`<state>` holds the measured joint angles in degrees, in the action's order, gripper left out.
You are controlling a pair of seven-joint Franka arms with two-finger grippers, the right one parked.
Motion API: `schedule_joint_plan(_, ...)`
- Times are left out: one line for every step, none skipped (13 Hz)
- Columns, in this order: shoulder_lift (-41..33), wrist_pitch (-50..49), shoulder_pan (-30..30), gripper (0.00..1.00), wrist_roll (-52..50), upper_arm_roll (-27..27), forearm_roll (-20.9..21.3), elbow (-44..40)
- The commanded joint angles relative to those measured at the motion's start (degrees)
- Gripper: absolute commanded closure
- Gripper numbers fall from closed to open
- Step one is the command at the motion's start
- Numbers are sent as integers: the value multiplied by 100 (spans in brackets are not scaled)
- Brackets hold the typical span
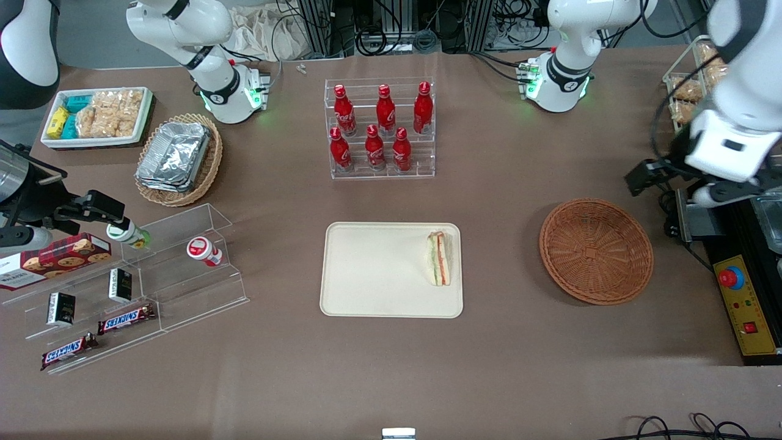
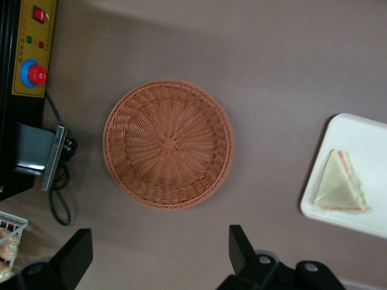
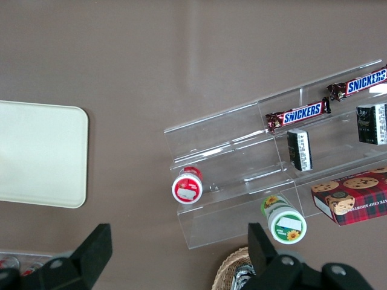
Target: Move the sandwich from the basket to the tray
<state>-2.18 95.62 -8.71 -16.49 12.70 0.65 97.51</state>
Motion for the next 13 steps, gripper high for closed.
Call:
schedule_joint_plan(-125, 62, -491, 0, 786, 75, -276, 321)
schedule_joint_plan(-107, 114, -509, 0, 805, 75, -303, 356)
schedule_joint_plan(-116, 289, -509, 0, 805, 75, -311, 496)
schedule_joint_plan(-151, 508, -492, 0, 796, 75, -372, 645)
schedule_joint_plan(-142, 545, -500, 0, 796, 66, -408, 682)
schedule_joint_plan(-116, 545, -492, 0, 796, 75, -408, 699)
schedule_joint_plan(-81, 554, -509, 0, 805, 75, -400, 699)
schedule_joint_plan(-55, 510, -509, 0, 822, 66, -399, 673)
schedule_joint_plan(-28, 501, -483, 0, 822, 5, -408, 647)
schedule_joint_plan(42, 475, -457, 0, 831, -4, -400, 577)
schedule_joint_plan(164, 353, -448, 0, 831, -4, -347, 437)
schedule_joint_plan(270, 169, -430, 0, 962, -13, -321, 288)
schedule_joint_plan(366, 106, -439, 0, 1224, -22, -312, 156)
